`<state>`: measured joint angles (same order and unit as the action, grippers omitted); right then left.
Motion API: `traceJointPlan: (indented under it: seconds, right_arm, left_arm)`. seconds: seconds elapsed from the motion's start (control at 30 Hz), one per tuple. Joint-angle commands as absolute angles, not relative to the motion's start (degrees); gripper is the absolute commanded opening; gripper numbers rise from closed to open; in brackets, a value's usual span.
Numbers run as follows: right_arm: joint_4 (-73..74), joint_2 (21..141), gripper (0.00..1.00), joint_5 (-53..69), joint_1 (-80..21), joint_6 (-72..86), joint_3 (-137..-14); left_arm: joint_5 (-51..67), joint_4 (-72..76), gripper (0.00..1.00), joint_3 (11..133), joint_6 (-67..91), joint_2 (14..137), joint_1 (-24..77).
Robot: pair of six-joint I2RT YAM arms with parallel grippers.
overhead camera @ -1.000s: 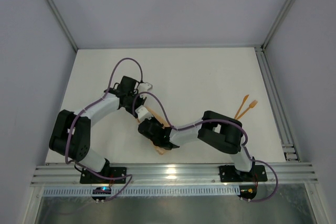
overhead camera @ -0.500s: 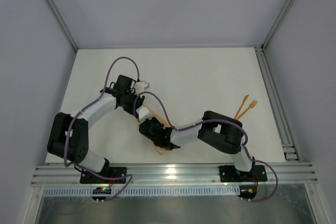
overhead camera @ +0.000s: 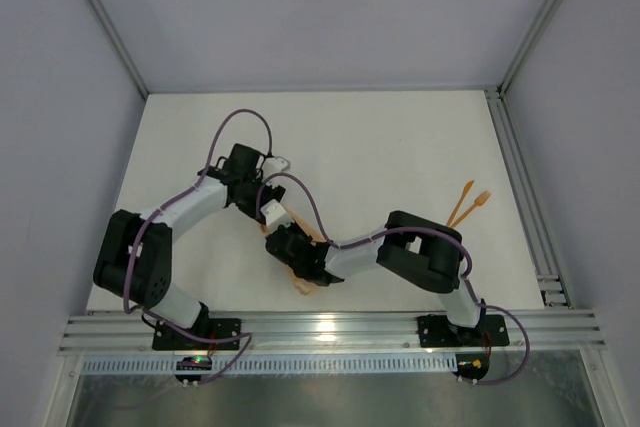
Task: Fold the napkin into a case and place the utensils inside
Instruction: Stuff the top corner of the smaller-rectangle-folded napkin into the folded napkin.
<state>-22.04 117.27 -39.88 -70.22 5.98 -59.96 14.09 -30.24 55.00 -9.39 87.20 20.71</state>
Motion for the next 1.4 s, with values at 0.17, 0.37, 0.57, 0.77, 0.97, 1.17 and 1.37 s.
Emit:
traceJointPlan:
  seconds: [0.17, 0.37, 0.57, 0.77, 0.97, 1.17, 1.37]
  right_arm:
    - [-8.17, 122.61, 0.08, -32.43, -69.61, 8.79, -56.60]
    - [-8.35, 122.17, 0.08, -32.43, -69.61, 9.23, -56.51]
    - [-8.26, 120.07, 0.14, -31.73, -69.43, 9.41, -56.78]
    - [-11.95, 113.48, 0.40, -25.76, -69.35, 7.39, -53.18]
    - [-12.22, 105.83, 0.52, -19.08, -69.52, 4.75, -51.06]
    - [-6.60, 97.22, 0.55, -11.79, -69.43, 3.87, -51.24]
    - [-0.89, 86.52, 0.57, -7.38, -69.17, 8.16, -47.91]
  left_arm:
    - [10.46, -26.72, 0.48, 55.46, -8.62, 91.76, 24.08]
    - [9.58, -25.93, 0.16, 54.93, -7.91, 92.81, 24.35]
    - [8.44, -25.49, 0.00, 54.49, -8.26, 93.87, 24.35]
    - [6.50, -22.94, 0.00, 54.23, -9.67, 93.78, 24.35]
    - [6.24, -21.71, 0.00, 53.35, -10.19, 94.48, 24.35]
    - [6.15, -21.27, 0.00, 52.82, -10.55, 94.48, 24.35]
    - [6.85, -20.83, 0.00, 52.03, -10.99, 93.78, 24.35]
